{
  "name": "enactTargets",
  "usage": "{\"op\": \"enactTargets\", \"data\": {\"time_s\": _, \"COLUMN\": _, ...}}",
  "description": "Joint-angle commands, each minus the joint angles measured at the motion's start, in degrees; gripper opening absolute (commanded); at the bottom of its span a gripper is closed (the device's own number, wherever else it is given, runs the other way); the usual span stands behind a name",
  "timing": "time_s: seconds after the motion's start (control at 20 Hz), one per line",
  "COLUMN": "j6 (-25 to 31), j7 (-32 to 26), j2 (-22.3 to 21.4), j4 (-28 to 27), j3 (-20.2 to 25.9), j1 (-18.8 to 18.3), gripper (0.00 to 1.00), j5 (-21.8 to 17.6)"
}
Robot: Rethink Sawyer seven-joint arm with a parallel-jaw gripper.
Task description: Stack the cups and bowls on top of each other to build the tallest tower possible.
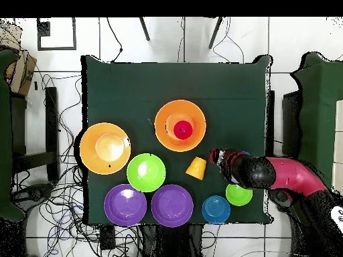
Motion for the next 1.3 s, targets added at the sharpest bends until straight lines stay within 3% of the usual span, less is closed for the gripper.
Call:
{"op": "enactTargets", "data": {"time_s": 0.05, "j6": 7.36, "j7": -21.18, "j2": 0.46, "j4": -3.92, "j3": 3.03, "j1": -0.07, "gripper": 1.0, "j5": -5.52}}
{"op": "enactTargets", "data": {"time_s": 0.65, "j6": 11.28, "j7": -23.74, "j2": -1.67, "j4": -3.6, "j3": 5.27, "j1": -2.77, "gripper": 1.0, "j5": -4.55}}
{"op": "enactTargets", "data": {"time_s": 1.3, "j6": 9.05, "j7": -23.72, "j2": 2.97, "j4": -5.7, "j3": 4.06, "j1": -2.53, "gripper": 1.0, "j5": -8.91}}
